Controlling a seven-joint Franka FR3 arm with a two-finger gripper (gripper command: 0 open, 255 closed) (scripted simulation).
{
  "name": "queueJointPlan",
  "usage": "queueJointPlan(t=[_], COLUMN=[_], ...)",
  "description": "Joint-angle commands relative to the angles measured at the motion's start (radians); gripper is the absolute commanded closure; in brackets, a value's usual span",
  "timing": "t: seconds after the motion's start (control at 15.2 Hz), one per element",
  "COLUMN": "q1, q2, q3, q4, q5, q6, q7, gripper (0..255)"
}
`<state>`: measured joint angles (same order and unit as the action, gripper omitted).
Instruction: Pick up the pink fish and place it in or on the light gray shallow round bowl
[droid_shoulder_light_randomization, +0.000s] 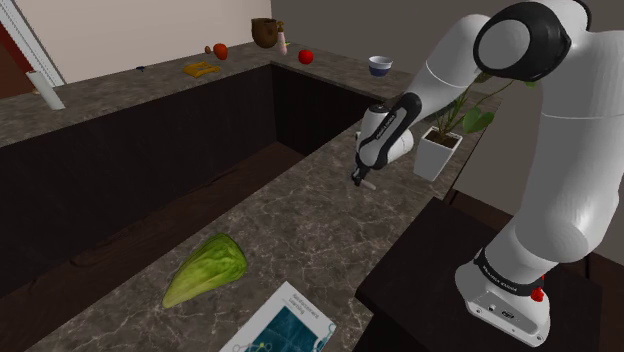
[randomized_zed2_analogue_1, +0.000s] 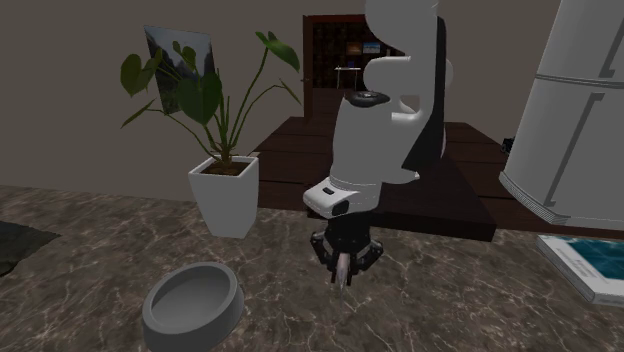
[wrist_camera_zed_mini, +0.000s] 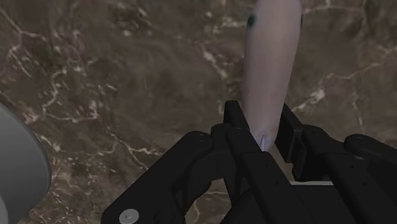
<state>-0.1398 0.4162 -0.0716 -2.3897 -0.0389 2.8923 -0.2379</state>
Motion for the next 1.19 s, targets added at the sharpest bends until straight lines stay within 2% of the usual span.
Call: queueJointPlan(t=[0.0, 1.06, 1.12], q1=[0.000, 0.008, -0.008], q2=[-0.029, -0.243, -0.226], q3=[-0.001, -0.011, -0.015], q4=[-0.005, -0.024, 0.001], q5=[-0.001, -0.013, -0.004], q6=[-0.024, -0.219, -0.226], q7=[-0.001, 0.000, -0.028], gripper=[255, 255, 255])
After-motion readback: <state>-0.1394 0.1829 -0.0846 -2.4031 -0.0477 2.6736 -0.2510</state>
